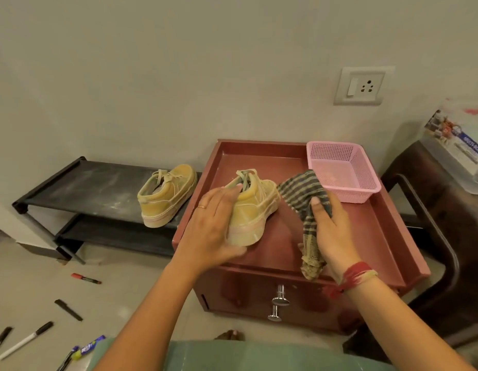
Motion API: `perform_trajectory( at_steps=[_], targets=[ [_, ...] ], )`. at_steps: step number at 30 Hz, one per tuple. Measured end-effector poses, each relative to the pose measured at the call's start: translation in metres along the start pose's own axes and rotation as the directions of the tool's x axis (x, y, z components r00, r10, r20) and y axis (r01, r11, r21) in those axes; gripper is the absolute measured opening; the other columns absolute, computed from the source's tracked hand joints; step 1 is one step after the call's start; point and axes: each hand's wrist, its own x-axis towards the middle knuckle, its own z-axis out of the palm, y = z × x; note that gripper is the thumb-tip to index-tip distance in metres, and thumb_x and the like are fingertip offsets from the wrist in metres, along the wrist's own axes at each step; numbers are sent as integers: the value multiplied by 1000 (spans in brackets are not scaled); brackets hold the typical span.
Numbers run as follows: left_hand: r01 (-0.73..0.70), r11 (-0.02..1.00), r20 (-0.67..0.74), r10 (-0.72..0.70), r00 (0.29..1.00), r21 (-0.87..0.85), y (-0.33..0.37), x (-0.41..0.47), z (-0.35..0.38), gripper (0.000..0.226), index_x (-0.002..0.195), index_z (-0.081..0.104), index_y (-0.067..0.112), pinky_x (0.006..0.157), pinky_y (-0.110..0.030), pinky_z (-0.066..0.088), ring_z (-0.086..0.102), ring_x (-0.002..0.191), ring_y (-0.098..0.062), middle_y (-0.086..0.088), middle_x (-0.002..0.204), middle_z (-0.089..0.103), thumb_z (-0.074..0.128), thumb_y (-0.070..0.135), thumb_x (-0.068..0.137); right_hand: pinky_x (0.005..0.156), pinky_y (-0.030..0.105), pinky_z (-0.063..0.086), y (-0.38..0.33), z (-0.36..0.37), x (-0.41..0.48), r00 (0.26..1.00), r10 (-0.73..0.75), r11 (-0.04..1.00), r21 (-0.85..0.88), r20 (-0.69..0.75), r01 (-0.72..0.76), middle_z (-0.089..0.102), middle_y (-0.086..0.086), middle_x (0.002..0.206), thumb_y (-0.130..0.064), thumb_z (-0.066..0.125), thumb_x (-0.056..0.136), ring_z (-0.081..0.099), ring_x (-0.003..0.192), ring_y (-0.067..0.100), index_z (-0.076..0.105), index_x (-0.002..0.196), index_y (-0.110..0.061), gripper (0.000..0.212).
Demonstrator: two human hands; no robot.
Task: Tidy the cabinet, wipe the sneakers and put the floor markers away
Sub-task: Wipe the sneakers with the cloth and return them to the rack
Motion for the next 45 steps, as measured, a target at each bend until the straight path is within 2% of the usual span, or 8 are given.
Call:
perform_trajectory(
  at_steps=[6, 13, 18, 23, 27, 36, 40, 45],
  targets=[
    [67, 979, -87, -85, 993, -192, 1, -3, -3, 92, 135, 45, 4, 104, -29, 38, 45, 123, -20, -10, 130, 49, 77, 44, 59, 107, 34, 37, -24, 22, -19, 895, -442, 877, -184, 52, 444, 50, 0, 135, -5, 41, 89, 45, 127, 9, 46, 132, -17, 45],
    [96, 939, -124, -144, 982, -329, -16, -12, -16, 94, 135, 42, 12, 107, -44, 40, 41, 136, -18, 2, 136, 49, 86, 33, 56, 109, 43, 34, -15, 44, -27, 381, -525, 164, -349, 761, 923, 48, 11, 139, 1, 34, 93, 39, 133, 28, 49, 132, -9, 42],
    [95, 943, -98, -133, 986, -320, -19, -17, -25, 95, 131, 48, 3, 103, -36, 44, 49, 128, -18, -4, 131, 56, 90, 40, 55, 104, 36, 36, -16, 38, -9, 682, -489, 479, -486, 543, 731, 51, 10, 134, 0, 31, 80, 42, 128, 22, 56, 126, -6, 52],
    [85, 940, -97, -123, 988, -332, -24, -22, -27, 90, 133, 47, 3, 102, -34, 45, 50, 128, -18, -4, 130, 56, 84, 38, 59, 112, 37, 31, -21, 71, -37, 423, -546, 338, -272, 723, 901, 52, 14, 132, -3, 26, 98, 40, 132, 26, 54, 125, -1, 38],
    [96, 943, -93, -132, 987, -318, -26, -24, -29, 95, 133, 47, 4, 104, -33, 43, 49, 129, -18, -5, 131, 56, 88, 43, 56, 107, 40, 33, -17, 64, -15, 656, -514, 515, -412, 553, 752, 48, 8, 136, 1, 29, 82, 37, 134, 21, 49, 129, -8, 52],
    [29, 970, -83, -51, 995, -240, -25, -27, -32, 91, 133, 47, 2, 107, -32, 41, 50, 128, -21, -8, 130, 58, 81, 47, 62, 109, 40, 33, -17, 59, -23, 614, -503, 522, -352, 609, 777, 44, 6, 142, 1, 31, 83, 36, 136, 21, 46, 132, -14, 53],
    [-18, 971, -96, -5, 995, -239, -24, -25, -35, 87, 132, 41, 3, 103, -29, 42, 51, 122, -19, -12, 126, 59, 75, 46, 65, 115, 36, 24, -16, 68, -37, 403, -509, 387, -216, 760, 896, 45, 7, 140, -6, 26, 99, 33, 137, 24, 46, 130, -10, 38],
    [64, 970, -75, -83, 994, -233, -29, -27, -31, 92, 134, 46, -2, 104, -37, 43, 49, 129, -23, -11, 132, 56, 76, 51, 65, 116, 33, 21, -19, 71, -37, 640, -426, 685, -234, 640, 690, 44, 2, 142, 9, 34, 78, 27, 141, 18, 50, 131, -12, 59]
  ],
)
